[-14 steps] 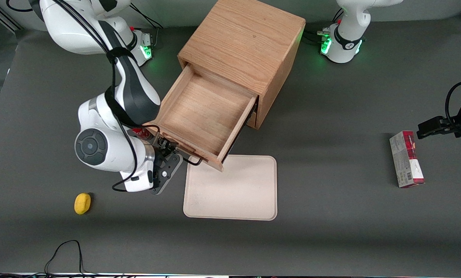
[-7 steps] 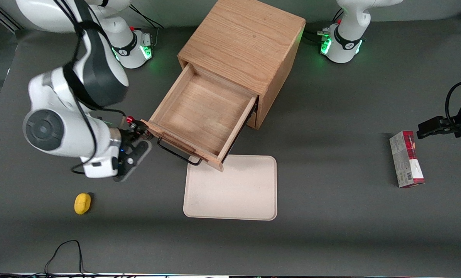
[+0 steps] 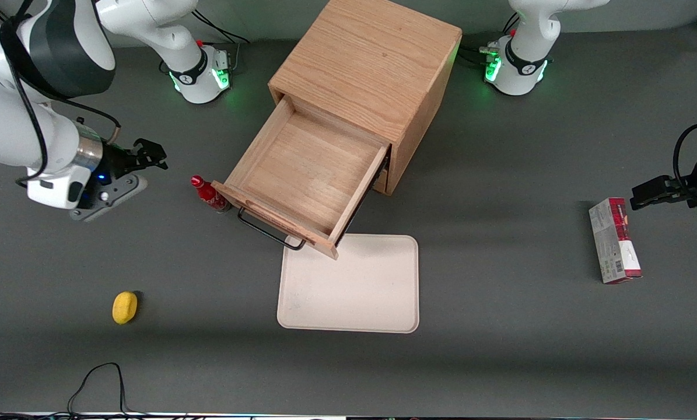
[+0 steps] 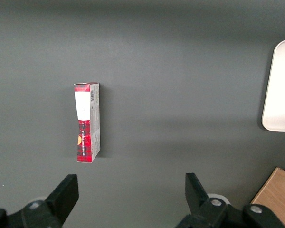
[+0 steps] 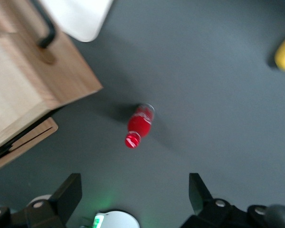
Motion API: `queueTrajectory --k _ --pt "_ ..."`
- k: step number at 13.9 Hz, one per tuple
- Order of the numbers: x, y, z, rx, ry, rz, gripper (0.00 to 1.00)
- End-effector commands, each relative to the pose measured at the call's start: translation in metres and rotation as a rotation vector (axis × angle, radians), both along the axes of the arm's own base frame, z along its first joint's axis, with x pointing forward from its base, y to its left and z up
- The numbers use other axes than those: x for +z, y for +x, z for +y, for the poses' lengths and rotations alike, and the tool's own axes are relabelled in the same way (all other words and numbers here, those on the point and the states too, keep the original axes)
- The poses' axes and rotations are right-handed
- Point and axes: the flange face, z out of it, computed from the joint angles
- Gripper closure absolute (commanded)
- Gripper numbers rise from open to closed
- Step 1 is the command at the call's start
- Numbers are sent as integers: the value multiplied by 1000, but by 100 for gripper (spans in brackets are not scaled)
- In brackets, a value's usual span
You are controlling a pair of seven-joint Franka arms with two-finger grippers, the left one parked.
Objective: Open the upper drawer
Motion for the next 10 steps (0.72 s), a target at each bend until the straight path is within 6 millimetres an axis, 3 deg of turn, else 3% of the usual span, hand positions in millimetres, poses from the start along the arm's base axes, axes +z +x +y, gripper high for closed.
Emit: queueTrajectory --k 1,3,8,10 --pt "9 2 -33 -169 -36 -30 0" --pt "14 2 -43 -183 -28 -38 0" --pt "16 2 -38 -210 -31 -42 0" --pt "20 1 -55 -267 -30 -46 0"
